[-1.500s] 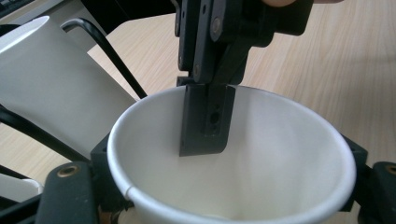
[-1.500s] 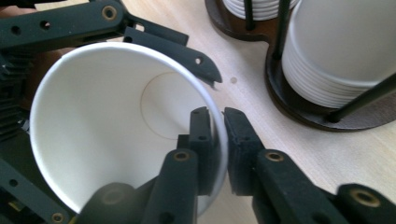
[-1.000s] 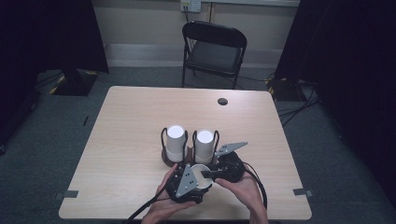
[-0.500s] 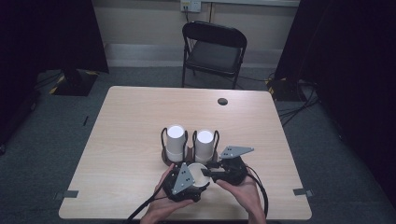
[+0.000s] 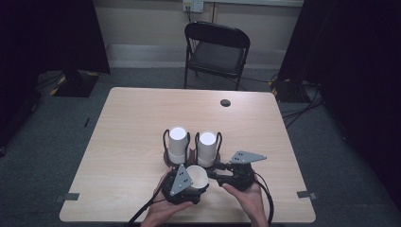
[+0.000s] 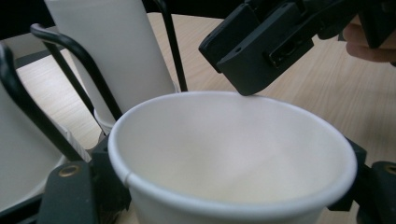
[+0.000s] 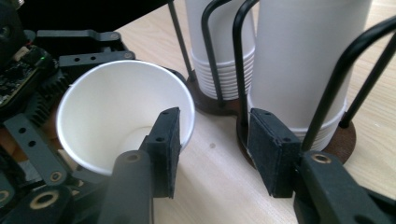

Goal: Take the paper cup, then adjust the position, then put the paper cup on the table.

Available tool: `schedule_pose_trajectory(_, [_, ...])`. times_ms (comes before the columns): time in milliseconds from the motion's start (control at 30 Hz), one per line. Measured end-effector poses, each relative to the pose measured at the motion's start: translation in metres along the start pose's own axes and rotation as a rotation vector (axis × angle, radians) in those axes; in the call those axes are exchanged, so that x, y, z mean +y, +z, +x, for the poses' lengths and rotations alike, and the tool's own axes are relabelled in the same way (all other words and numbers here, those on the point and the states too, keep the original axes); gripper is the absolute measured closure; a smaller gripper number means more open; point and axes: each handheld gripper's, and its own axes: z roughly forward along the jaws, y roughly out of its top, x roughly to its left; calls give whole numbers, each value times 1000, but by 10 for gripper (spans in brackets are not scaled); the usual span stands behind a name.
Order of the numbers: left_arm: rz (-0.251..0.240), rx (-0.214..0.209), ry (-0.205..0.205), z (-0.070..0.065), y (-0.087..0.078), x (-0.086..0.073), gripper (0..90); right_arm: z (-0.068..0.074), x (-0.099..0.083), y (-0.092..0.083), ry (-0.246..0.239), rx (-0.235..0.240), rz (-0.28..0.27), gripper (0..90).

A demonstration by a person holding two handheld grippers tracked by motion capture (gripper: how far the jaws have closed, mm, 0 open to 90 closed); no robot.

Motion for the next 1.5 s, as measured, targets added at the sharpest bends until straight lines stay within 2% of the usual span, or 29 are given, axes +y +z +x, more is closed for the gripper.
schedule_pose_trajectory(67, [1, 16, -6, 3, -2, -1, 235, -1, -4, -1, 23, -4, -35, 526])
schedule_pose_trajectory(167, [-9, 21, -20, 8, -7, -1, 235, -3, -9, -3, 32, -23, -75, 499])
schedule_pose_trajectory(300, [-25, 34, -36, 13, -15, -1, 235, -7, -14, -8, 34, -75, -116, 426])
schedule_pose_trajectory(367, [-31, 48, -47, 16, -19, -3, 235, -9, -18, -9, 36, -118, -141, 389])
schedule_pose_trajectory(500, [-48, 66, -76, 22, -28, -7, 235, -17, -26, -13, 78, -184, -191, 302])
schedule_pose_trajectory(600, [-40, 87, -80, 28, -32, -12, 234, -23, -32, -16, 111, -215, -220, 272])
schedule_pose_trajectory(867, [-55, 149, -132, 44, -43, -19, 234, -33, -41, -18, 147, -309, -236, 229])
schedule_pose_trajectory(1033, [-68, 188, -145, 55, -51, -21, 233, -38, -45, -21, 152, -336, -252, 218])
schedule_pose_trajectory(1133, [-74, 207, -157, 62, -56, -21, 234, -42, -48, -23, 171, -349, -252, 202])
schedule_pose_trajectory(1167, [-70, 215, -153, 65, -58, -21, 233, -43, -48, -23, 180, -352, -253, 193])
schedule_pose_trajectory(1400, [-82, 257, -155, 79, -63, -19, 233, -49, -54, -25, 165, -422, -270, 155])
schedule_pose_trajectory(1500, [-84, 304, -151, 83, -67, -19, 233, -51, -57, -25, 168, -447, -252, 142])
